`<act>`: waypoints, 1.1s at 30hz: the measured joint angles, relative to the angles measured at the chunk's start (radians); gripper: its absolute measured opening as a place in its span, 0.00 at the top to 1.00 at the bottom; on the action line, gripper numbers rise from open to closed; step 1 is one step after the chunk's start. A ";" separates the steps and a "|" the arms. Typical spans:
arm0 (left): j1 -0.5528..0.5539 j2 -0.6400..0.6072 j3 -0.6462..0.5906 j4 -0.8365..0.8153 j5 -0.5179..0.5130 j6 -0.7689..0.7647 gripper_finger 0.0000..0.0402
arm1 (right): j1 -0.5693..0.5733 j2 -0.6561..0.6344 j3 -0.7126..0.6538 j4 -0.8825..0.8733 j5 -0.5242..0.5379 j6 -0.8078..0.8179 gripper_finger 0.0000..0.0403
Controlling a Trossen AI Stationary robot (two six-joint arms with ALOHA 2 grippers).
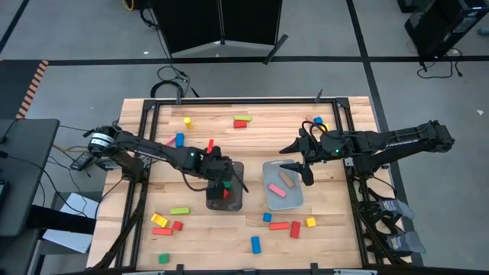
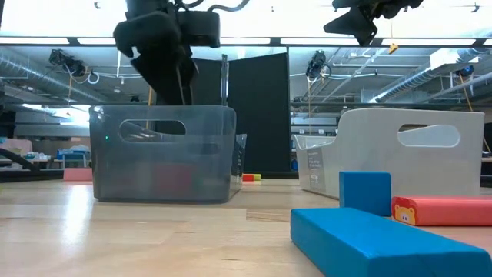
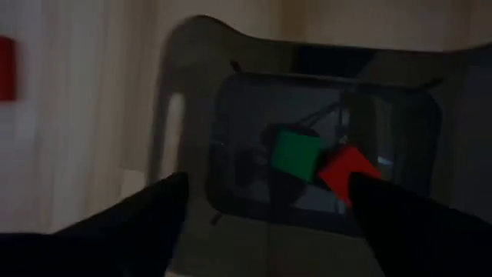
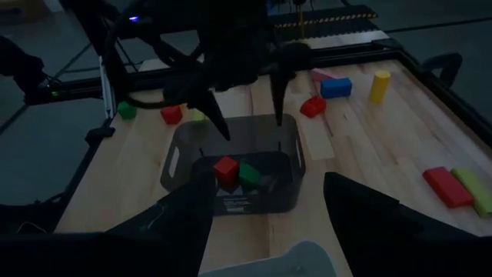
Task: Sort blocks by size
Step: Put the top small yellow block into the black bin
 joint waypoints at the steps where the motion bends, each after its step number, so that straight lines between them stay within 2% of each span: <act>1: 0.000 -0.013 0.000 -0.002 -0.018 -0.011 0.04 | 0.000 0.000 0.000 0.000 0.000 0.000 0.37; 4: 0.000 -0.083 -0.015 -0.007 -0.059 -0.041 0.03 | 0.002 0.000 0.000 -0.004 0.000 0.000 0.37; 9: 0.011 -0.226 -0.125 -0.016 -0.133 -0.148 0.11 | 0.003 0.000 0.000 -0.007 -0.002 0.000 0.37; 14: 0.016 -0.318 -0.272 -0.017 -0.172 -0.373 0.18 | 0.004 0.000 0.000 -0.012 -0.001 0.001 0.37; 16: 0.005 -0.348 -0.320 -0.010 -0.191 -0.469 0.20 | 0.004 0.002 0.000 -0.029 0.050 0.027 0.37; 19: -0.033 -0.385 -0.382 0.072 -0.242 -0.560 0.22 | -0.016 0.012 0.000 -0.132 0.244 0.136 0.38; 21: -0.068 -0.413 -0.421 0.179 -0.281 -0.559 0.23 | -0.056 0.020 0.000 -0.249 0.351 0.233 0.38; 23: -0.096 -0.433 -0.461 0.313 -0.307 -0.527 0.24 | -0.119 0.036 0.000 -0.351 0.394 0.322 0.38; 27: -0.122 -0.454 -0.530 0.542 -0.321 -0.440 0.24 | -0.282 0.077 0.000 -0.494 0.371 0.431 0.38; 33: -0.131 -0.458 -0.580 0.680 -0.324 -0.410 0.24 | -0.485 0.165 0.000 -0.550 0.332 0.474 0.38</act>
